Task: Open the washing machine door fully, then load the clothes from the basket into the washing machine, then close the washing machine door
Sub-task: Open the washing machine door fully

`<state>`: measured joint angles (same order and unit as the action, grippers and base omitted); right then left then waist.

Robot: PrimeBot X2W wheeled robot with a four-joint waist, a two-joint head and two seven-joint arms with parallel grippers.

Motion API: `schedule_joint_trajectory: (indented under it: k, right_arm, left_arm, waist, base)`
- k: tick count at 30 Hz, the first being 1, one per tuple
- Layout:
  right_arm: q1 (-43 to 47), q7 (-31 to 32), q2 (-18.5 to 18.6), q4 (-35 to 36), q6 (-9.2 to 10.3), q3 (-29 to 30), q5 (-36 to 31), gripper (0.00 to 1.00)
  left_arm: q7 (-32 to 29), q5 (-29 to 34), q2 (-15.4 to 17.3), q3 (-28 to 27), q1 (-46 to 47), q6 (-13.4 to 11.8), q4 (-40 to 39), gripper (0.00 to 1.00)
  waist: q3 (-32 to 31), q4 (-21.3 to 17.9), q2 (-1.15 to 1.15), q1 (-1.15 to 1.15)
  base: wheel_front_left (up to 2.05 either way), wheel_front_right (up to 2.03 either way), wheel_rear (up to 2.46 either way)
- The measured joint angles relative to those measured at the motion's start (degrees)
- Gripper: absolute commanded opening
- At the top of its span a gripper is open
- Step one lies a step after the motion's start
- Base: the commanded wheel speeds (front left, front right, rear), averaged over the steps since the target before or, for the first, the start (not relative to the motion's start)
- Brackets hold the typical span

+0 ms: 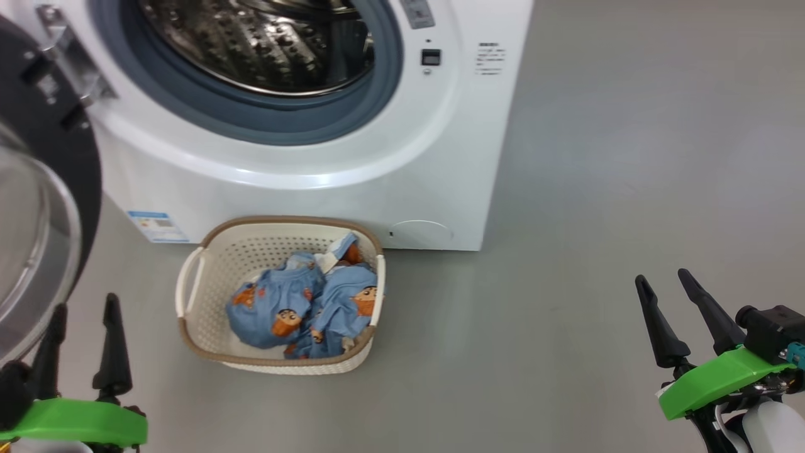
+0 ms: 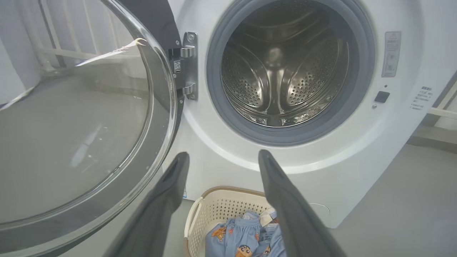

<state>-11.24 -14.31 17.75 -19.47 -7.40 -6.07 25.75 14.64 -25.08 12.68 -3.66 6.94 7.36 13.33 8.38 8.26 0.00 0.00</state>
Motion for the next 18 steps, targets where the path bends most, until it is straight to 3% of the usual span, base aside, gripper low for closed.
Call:
schedule_joint_trajectory:
  k: [18]
  right_arm:
    - [1.37,0.00,-1.22,0.60,0.00,1.43,-0.12,1.00]
  left_arm:
    - [0.00,-3.61,2.75,6.46,-1.47,0.00,-1.21,1.00]
  waist:
    - [-1.20,-9.35,0.00,0.00]
  base:
    - [0.00,0.00,0.00]
